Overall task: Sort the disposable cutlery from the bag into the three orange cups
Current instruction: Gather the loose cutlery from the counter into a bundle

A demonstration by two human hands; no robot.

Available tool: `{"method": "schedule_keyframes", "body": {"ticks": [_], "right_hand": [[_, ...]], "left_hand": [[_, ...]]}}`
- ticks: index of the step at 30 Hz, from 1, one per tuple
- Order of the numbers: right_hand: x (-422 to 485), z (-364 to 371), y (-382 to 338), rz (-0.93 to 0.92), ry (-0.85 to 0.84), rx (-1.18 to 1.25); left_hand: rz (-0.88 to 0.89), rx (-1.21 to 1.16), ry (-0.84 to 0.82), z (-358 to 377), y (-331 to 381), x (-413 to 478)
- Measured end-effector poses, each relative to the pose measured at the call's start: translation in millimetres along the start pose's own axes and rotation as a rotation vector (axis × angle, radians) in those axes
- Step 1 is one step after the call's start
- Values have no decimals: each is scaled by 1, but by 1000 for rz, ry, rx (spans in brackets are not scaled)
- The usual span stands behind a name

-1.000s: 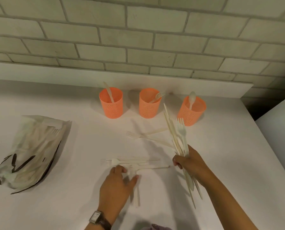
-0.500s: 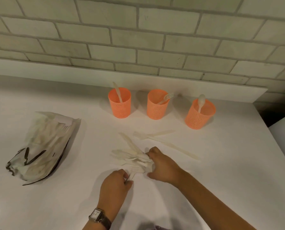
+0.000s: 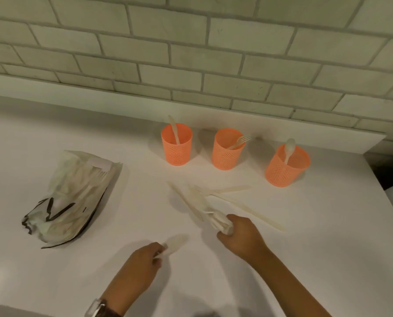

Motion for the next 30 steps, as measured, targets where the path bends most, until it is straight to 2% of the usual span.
{"method": "schedule_keyframes", "body": {"ticks": [3,7,10,13,18,23,25,27,30], "right_hand": [[-14,-28,25,113,107,138],[-21,-56,46,171,198,83],[-15,-70,54,159,208,-25],[1,-79,54,90,170,-230],[32,-69,37,-168,-10,-502],[64,-51,16,-286,-116,-564],[76,-42,7,-296,-154,-593],[84,-38,-3,-288,-160,-603],[92,-36,-16,-285,-139,-641]], "left_hand": [[-12,-164,66,-14,-2,3],[-30,-299,274,-29,39,26],[-40,-273,347,-30,63,57],[-107,-128,330,-30,67,80],[-127,39,323,-30,58,73],[-131,22,307,-20,30,43],[-157,90,283,-17,21,32],[-157,147,265,-15,15,25],[-139,113,248,-10,5,20]]}}
Point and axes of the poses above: each hand's wrist, its own x-axis towards the middle knuckle, its own z-axis out of the palm, y = z × x, the point moved 6 cm from there along x, towards the middle knuckle, and after that the axes turned 9 degrees about -y, right-handed, at the moved point
